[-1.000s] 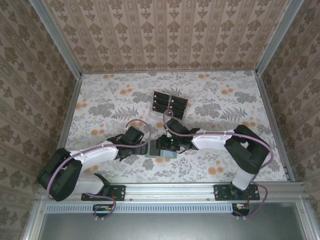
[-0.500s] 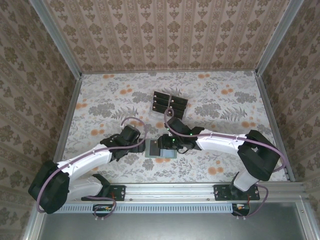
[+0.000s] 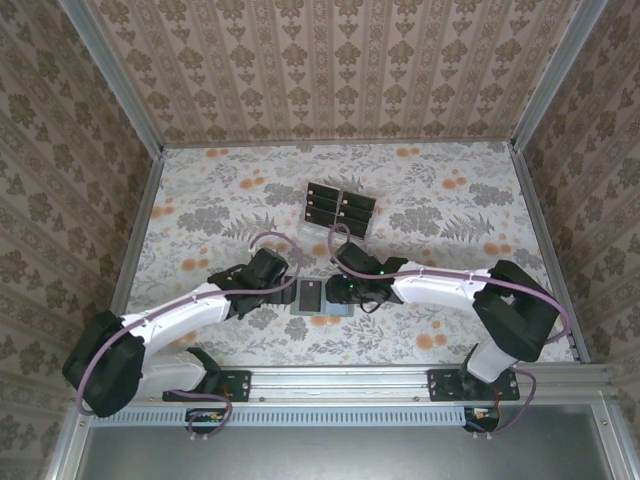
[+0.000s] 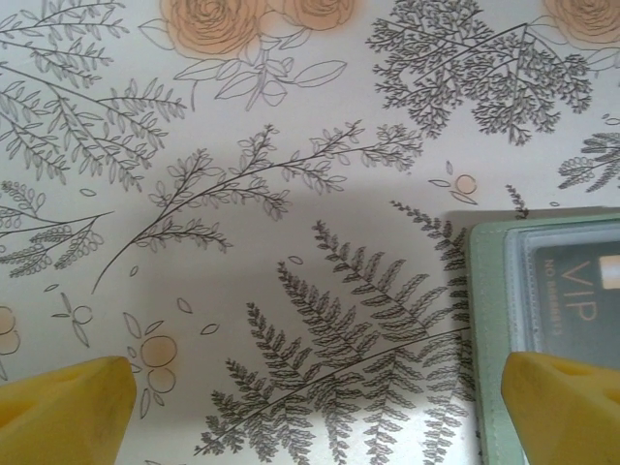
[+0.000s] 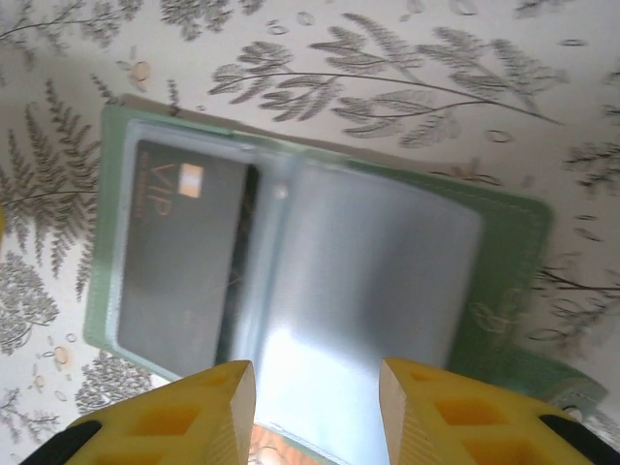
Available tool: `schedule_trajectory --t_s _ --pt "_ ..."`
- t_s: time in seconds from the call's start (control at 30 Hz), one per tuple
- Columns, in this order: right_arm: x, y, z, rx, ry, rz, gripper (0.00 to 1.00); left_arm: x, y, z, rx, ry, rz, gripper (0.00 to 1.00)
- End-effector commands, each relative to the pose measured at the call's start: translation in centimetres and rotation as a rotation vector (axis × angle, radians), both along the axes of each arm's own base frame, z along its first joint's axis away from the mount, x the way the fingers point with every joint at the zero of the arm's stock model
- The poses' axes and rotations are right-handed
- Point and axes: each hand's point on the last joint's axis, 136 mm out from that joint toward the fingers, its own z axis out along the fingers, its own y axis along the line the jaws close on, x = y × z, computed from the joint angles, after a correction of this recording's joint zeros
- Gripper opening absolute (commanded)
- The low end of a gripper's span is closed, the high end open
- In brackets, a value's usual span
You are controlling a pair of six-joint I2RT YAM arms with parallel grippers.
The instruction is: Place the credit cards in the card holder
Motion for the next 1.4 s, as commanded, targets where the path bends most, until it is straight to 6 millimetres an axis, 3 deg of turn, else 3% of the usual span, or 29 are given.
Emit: schedule_trajectory --t_s 0.0,0.23,0.6,0.97,1.37 --pt "0.0 -2.2 -0.3 -0.053 -0.014 -0.034 0.39 0.5 -1.0 1.0 -0.014 -0.019 -0.003 1.00" --pt "0.4 -2.1 -0.6 -0.010 -0.021 -0.023 0.39 0.2 -2.1 1.1 -0.009 -0.022 -0.026 1.00" --pt "1.1 -1.3 1.8 0.044 -0.103 0.010 0.38 -0.4 -3.5 0.6 0.005 -0.016 -0.037 1.00" --pt "1.9 0.2 0.5 0.018 -0.081 0.063 0.38 -0.6 -4.2 0.4 0.016 -0.019 -0.028 1.00" --pt "2.2 -0.8 -1.3 -0.047 -0.045 0.052 0.40 -0.7 -4.2 0.2 0.022 -0.017 -0.032 1.00"
